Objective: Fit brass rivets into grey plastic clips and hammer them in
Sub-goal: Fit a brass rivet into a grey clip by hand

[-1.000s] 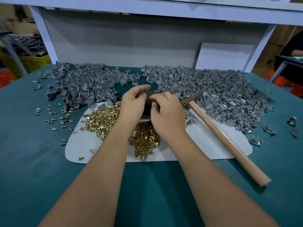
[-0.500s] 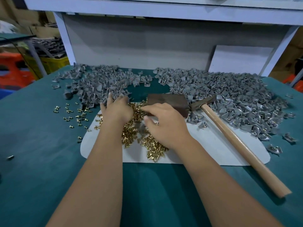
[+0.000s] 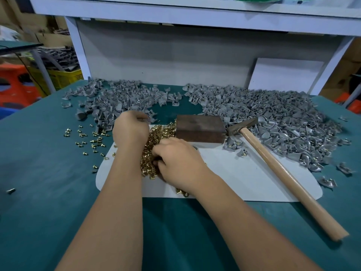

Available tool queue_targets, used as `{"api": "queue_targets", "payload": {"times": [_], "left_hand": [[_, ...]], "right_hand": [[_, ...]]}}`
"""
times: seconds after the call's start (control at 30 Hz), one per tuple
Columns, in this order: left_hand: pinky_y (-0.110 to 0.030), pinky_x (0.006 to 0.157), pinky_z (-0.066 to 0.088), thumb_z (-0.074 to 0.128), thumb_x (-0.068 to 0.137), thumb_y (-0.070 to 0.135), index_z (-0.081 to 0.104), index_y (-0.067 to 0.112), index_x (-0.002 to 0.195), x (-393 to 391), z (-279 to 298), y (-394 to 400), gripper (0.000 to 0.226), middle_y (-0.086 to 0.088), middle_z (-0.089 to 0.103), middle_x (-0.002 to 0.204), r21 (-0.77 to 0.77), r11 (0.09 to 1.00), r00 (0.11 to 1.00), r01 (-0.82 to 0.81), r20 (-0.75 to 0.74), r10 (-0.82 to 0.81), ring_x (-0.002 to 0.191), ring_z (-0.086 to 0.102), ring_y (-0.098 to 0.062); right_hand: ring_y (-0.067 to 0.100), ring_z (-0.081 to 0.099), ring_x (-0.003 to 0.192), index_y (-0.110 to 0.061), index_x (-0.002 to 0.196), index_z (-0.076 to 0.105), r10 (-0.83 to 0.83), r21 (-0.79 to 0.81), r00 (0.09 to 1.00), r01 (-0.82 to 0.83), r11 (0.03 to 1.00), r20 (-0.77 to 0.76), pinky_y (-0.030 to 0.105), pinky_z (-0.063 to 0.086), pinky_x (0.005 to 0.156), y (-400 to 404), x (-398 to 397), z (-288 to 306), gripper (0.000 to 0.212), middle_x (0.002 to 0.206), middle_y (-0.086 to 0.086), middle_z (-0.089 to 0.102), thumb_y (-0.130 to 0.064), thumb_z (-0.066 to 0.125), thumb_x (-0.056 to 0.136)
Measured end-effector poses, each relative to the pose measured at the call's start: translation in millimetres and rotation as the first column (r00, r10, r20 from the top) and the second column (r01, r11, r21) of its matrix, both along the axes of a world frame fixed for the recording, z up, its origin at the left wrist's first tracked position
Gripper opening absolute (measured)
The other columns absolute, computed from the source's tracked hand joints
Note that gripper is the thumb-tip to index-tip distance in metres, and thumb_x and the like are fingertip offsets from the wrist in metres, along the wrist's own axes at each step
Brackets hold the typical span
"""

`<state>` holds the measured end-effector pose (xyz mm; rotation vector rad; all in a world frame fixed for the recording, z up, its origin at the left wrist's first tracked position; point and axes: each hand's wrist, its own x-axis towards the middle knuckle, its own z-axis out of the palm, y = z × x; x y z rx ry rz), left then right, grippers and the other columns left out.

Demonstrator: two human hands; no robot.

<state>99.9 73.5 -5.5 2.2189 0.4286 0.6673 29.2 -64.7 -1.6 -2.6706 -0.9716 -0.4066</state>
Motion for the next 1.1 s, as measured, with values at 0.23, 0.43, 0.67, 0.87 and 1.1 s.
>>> {"api": "queue_targets", "payload": {"times": [0.23, 0.43, 0.67, 0.87, 1.1], "left_hand": [[-0.025, 0.08, 0.052, 0.07, 0.086, 0.005, 0.07, 0.023, 0.095, 0.8, 2.3, -4.2, 0.02, 0.005, 0.067, 0.086, -0.531, 0.806, 0.955, 0.262, 0.261, -0.138, 0.082, 0.064, -0.009], [-0.017, 0.068, 0.052, 0.061, 0.083, -0.009, 0.069, 0.028, 0.1, -0.2, 2.8, -4.7, 0.042, 0.01, 0.066, 0.074, -0.605, 0.723, 0.937, 0.335, 0.293, -0.19, 0.068, 0.059, -0.006], [-0.024, 0.077, 0.055, 0.065, 0.088, 0.0, 0.073, 0.018, 0.092, 0.0, 5.3, -8.5, 0.019, 0.004, 0.074, 0.077, -0.628, 0.708, 0.944, 0.322, 0.268, -0.192, 0.081, 0.068, -0.015], [-0.018, 0.059, 0.049, 0.063, 0.088, 0.002, 0.072, 0.026, 0.086, 2.6, 2.7, -4.1, 0.025, 0.006, 0.067, 0.076, -0.541, 0.807, 0.969, 0.235, 0.199, -0.149, 0.059, 0.054, -0.003], [-0.03, 0.067, 0.048, 0.066, 0.076, 0.027, 0.066, 0.034, 0.072, -3.8, 1.1, -14.5, 0.008, 0.01, 0.067, 0.078, -0.044, 0.905, 0.898, 0.424, -0.106, -0.426, 0.073, 0.059, -0.013]], "right_hand": [[0.016, 0.05, 0.088, -0.017, 0.083, 0.058, 0.003, 0.252, 0.996, 0.02, 0.968, -0.091, 0.037, 0.045, 0.078, -6.4, -1.1, 4.2, 0.003, 0.086, -0.004, 0.06, -0.015, 0.057, 0.085], [0.011, 0.047, 0.083, -0.017, 0.079, 0.056, -0.022, 0.385, 0.995, 0.058, 0.921, -0.098, 0.037, 0.047, 0.073, -12.8, 4.8, 1.3, 0.008, 0.077, -0.012, 0.05, -0.009, 0.058, 0.079], [0.008, 0.05, 0.081, -0.018, 0.083, 0.063, -0.196, 0.556, 0.975, 0.219, 0.802, -0.101, 0.025, 0.045, 0.074, -27.7, 23.9, -3.6, 0.01, 0.081, -0.014, 0.051, -0.009, 0.062, 0.085], [-0.001, 0.053, 0.079, -0.027, 0.082, 0.063, -0.267, 0.653, 0.945, 0.323, 0.685, -0.188, 0.014, 0.044, 0.07, -44.1, 33.9, -7.6, 0.017, 0.083, -0.016, 0.055, -0.01, 0.064, 0.086], [0.0, 0.054, 0.074, -0.028, 0.081, 0.064, -0.285, 0.659, 0.929, 0.368, 0.656, -0.235, 0.019, 0.047, 0.07, -45.7, 36.8, -10.3, 0.02, 0.085, -0.007, 0.06, -0.008, 0.064, 0.084]]}}
